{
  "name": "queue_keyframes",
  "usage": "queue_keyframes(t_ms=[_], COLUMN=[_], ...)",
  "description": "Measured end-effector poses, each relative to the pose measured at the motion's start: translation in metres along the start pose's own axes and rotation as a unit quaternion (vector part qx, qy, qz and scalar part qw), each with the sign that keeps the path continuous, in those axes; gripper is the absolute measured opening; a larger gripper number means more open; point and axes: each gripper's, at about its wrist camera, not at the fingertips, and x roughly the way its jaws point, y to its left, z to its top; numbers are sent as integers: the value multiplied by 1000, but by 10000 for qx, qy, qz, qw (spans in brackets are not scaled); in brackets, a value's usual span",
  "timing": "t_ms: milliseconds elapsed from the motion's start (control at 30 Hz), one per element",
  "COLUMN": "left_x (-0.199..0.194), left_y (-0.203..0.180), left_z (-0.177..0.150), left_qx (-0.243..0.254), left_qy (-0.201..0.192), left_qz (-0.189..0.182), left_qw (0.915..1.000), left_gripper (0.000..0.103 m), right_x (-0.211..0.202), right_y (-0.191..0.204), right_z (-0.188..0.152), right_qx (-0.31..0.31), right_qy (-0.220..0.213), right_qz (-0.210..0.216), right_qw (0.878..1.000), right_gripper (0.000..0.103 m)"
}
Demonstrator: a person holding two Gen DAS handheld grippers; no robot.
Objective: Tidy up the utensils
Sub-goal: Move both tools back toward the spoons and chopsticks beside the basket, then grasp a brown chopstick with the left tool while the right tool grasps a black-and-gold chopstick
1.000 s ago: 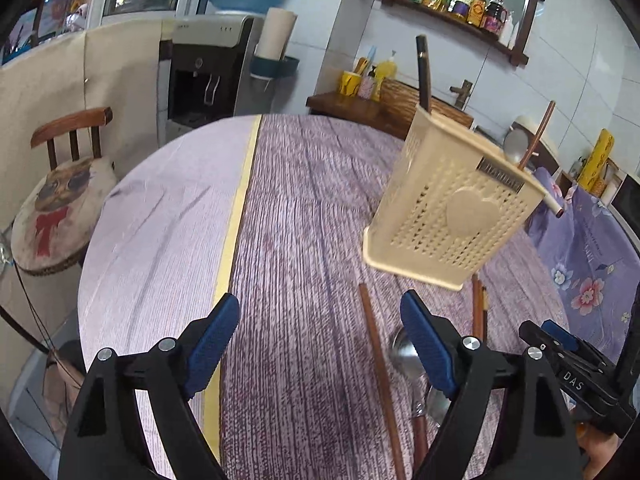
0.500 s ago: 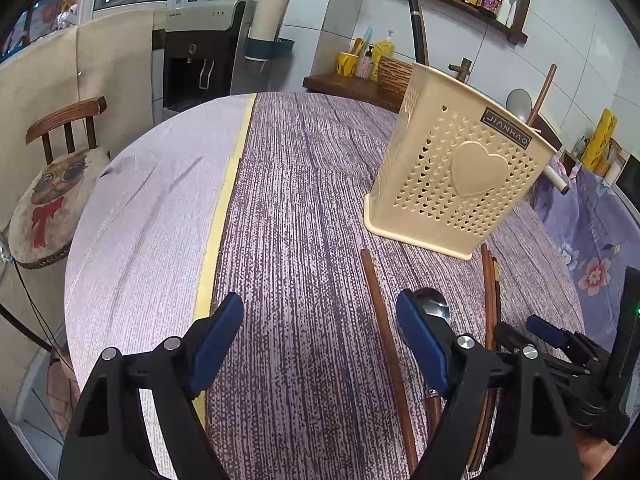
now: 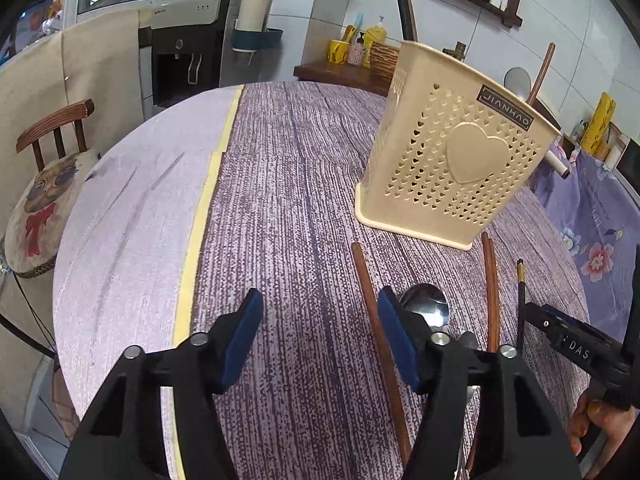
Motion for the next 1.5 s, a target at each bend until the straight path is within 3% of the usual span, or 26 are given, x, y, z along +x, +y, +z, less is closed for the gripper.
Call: queue_keyframes(t_ms=[133, 533, 733, 1167, 1400, 1500], left_x=[13, 35, 41, 45, 42, 42], left_y=[-6, -22, -26, -35, -39, -40], left_z=[5, 10, 10, 11, 6, 4], left_qx=[-5, 199, 249, 384, 354, 374], left_qy=[202, 521, 568, 611, 484, 448], left_qz=[-133, 49, 121, 341, 464, 505], left_qw=[9997, 9984, 9980, 9968, 9971, 9970], left_gripper=[48, 32, 29, 12, 10, 10], right_x=[4, 22, 31, 37, 35, 33], right_y=[2, 7, 17, 33, 40, 42], right_z=[7, 27, 35, 38, 31, 27], right_qx=[119, 143, -18, -107, -249, -252], right_qy=[40, 56, 45, -3, -99, -152], right_qz=[54, -128, -225, -325, -495, -579], right_qw=[9999, 9998, 9997, 9994, 9984, 9979], right_gripper=[41, 24, 23, 22, 21, 13])
